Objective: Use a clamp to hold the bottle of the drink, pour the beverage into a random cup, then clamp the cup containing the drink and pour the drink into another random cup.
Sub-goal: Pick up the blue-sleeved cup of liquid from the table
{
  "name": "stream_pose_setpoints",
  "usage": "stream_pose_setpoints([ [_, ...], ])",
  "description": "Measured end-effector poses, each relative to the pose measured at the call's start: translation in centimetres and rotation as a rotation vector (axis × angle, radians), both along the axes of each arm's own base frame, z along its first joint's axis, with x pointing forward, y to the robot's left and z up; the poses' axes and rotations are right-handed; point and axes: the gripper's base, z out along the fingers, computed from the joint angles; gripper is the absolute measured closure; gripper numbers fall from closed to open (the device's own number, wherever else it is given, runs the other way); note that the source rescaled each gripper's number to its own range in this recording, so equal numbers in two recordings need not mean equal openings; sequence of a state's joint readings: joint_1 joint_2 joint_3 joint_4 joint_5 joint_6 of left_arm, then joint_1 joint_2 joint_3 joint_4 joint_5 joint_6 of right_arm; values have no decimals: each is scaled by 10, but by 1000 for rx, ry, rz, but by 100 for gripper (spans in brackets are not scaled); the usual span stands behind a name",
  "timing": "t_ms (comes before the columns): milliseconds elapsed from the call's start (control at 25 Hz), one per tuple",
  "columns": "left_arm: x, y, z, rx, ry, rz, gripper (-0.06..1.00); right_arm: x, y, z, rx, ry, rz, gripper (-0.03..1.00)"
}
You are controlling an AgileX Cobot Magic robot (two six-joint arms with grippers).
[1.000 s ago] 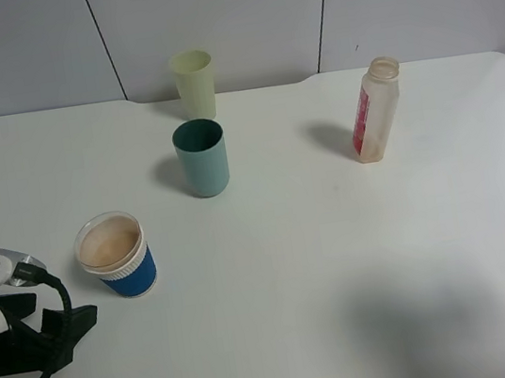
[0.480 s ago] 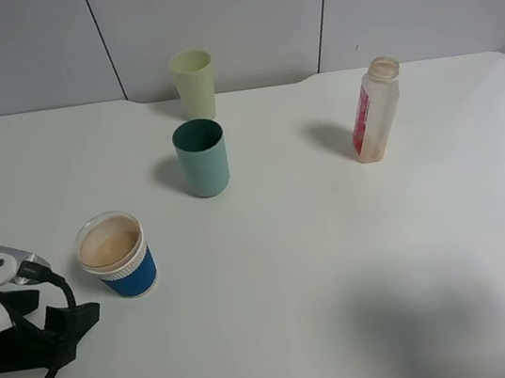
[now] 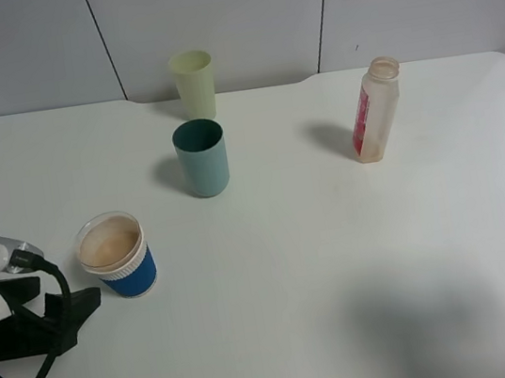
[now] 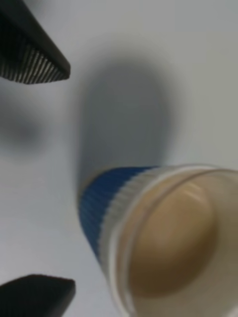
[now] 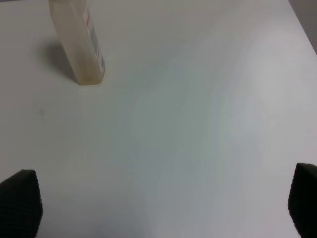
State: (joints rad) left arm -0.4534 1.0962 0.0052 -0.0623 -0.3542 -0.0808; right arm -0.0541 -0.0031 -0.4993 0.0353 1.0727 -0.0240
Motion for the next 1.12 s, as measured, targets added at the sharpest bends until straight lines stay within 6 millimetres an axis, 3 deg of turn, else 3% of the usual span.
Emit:
stream_pose_setpoints([
  [200, 2, -1, 1, -10, -15, 4, 56, 0, 0, 0, 0, 0, 0, -3],
  [1120, 26, -25, -35, -137, -46, -75, 56, 0, 0, 0, 0, 0, 0, -3],
])
